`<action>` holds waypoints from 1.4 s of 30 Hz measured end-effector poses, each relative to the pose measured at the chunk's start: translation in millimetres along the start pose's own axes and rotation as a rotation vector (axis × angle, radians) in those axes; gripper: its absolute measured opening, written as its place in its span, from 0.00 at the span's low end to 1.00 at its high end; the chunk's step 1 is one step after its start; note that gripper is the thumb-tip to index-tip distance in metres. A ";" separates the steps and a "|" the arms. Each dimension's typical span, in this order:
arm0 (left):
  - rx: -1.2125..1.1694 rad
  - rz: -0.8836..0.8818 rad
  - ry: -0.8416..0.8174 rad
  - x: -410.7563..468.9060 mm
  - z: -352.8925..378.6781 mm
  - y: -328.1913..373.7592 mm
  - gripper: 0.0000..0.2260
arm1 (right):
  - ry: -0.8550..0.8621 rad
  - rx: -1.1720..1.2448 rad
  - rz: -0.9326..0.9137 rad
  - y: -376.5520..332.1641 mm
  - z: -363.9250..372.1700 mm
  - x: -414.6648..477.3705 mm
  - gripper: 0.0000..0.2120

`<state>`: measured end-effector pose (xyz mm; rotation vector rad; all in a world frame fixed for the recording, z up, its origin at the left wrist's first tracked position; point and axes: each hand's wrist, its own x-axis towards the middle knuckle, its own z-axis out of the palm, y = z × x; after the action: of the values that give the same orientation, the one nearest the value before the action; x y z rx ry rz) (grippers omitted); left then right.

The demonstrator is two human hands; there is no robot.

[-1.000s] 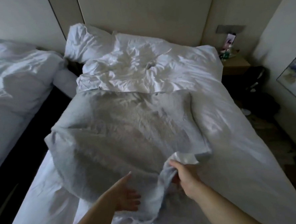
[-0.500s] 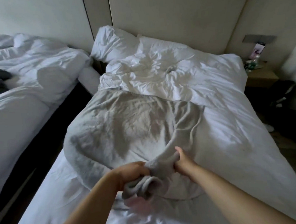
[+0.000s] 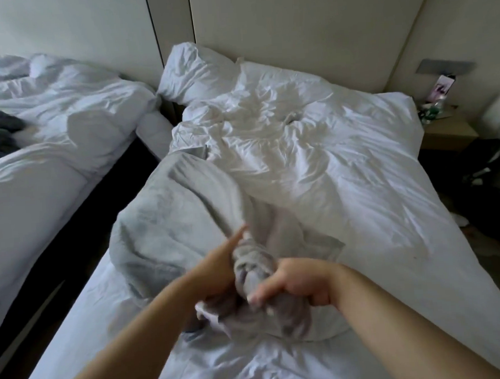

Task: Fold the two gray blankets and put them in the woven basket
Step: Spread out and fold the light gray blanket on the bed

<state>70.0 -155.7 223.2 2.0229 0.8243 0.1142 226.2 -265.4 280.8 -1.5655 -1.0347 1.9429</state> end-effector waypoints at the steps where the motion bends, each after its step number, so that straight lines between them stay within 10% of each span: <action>1: -0.014 -0.057 -0.151 -1.0 15.0 -0.7 0.33 | -0.208 -0.110 -0.039 -6.1 -0.4 -7.7 0.08; 4: 0.129 -0.295 -0.448 -1.3 49.1 -2.2 0.12 | -0.330 -0.260 -0.009 -4.7 -23.9 -19.7 0.12; 10: 0.250 -0.484 -0.517 -4.9 66.7 -31.8 0.13 | 0.470 -0.086 0.229 75.7 -78.2 8.9 0.08; 17: 0.253 -0.773 -0.710 -46.5 58.6 -89.0 0.15 | 0.364 -0.117 0.681 155.8 -61.4 61.3 0.04; 21: 0.021 -0.995 -0.199 -82.8 36.2 -129.9 0.28 | 0.312 -0.174 0.678 141.3 -43.7 115.9 0.07; 25: -0.751 -1.056 0.260 -108.6 15.8 -172.0 0.43 | 0.421 -0.265 0.504 103.3 -37.1 189.0 0.08; 30: -0.803 -1.131 0.711 -83.6 -9.8 -240.4 0.12 | 0.718 -0.549 0.278 55.8 -60.5 300.1 0.14; 36: -0.614 -0.960 0.650 -10.3 -26.1 -308.9 0.32 | 0.431 -1.079 0.372 57.0 -82.5 402.0 0.54; 42: -0.039 -0.863 0.282 25.7 12.2 -310.5 0.23 | 0.188 -1.121 0.377 114.8 -44.5 391.4 0.17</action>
<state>-63.0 -39.4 -33.7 1.4748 1.7817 -0.0796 178.5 -39.3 -58.2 -2.5908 -2.0394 1.3529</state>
